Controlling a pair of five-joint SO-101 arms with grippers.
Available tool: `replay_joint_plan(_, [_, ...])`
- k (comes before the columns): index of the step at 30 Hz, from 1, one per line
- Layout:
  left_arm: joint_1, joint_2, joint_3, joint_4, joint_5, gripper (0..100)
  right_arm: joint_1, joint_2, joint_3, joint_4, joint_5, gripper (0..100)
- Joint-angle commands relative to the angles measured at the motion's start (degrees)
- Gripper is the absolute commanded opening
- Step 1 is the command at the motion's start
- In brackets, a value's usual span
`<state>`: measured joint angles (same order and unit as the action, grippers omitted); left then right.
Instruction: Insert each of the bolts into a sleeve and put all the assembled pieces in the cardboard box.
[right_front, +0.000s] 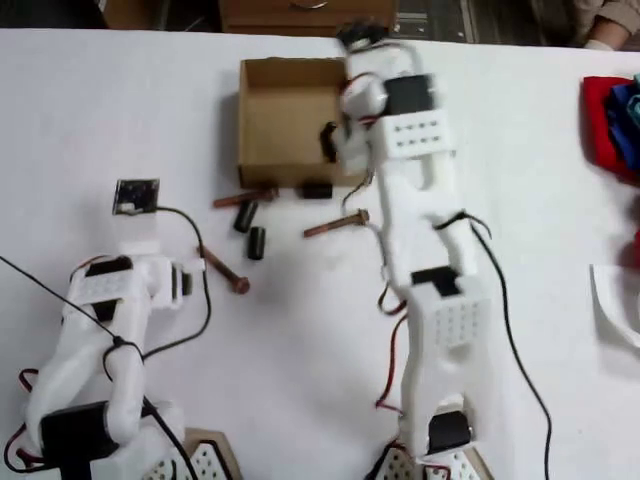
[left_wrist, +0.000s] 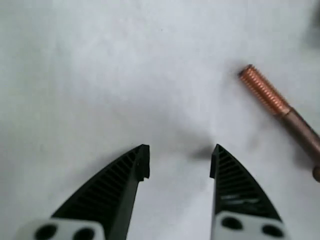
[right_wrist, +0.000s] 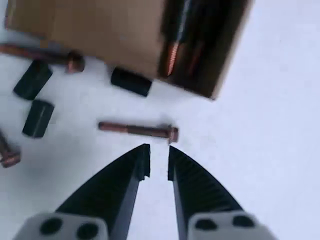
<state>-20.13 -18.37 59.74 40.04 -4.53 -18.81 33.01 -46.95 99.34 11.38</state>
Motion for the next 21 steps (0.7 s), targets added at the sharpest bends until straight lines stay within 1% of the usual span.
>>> replay_joint_plan(1, [-2.2, -0.09, -2.33, 0.09, 5.19, 22, -5.32, -8.75, 11.69, -5.41, -0.18, 5.6])
replay_joint_plan(5, [-3.16, 0.0, -2.24, -1.05, 10.29, 22, -9.45, -8.22, 17.41, -13.58, -0.18, 5.6])
replay_joint_plan(8, [-3.16, 0.09, -2.24, -1.05, 11.52, 22, -12.26, -5.67, 18.73, -16.31, -0.35, 5.6])
replay_joint_plan(10, [-3.16, 0.18, -2.24, -1.05, 11.69, 22, -13.93, -3.65, 18.64, -17.01, -3.6, 5.6])
replay_joint_plan(13, [-3.16, 0.18, -2.15, -1.05, 11.69, 22, -15.69, -0.57, 18.55, -17.89, -12.66, 5.9])
replay_joint_plan(15, [-3.16, 0.26, -2.15, -1.05, 11.69, 22, -16.57, 1.71, 18.55, -18.77, -17.14, 5.9])
replay_joint_plan(17, [-3.16, 0.26, -2.15, -1.05, 11.69, 22, -17.36, 3.56, 18.55, -19.38, -19.43, 6.0])
replay_joint_plan(21, [-3.16, 0.26, -2.15, -1.05, 11.6, 22, -18.77, 5.32, 18.29, -19.47, -20.4, 6.0])
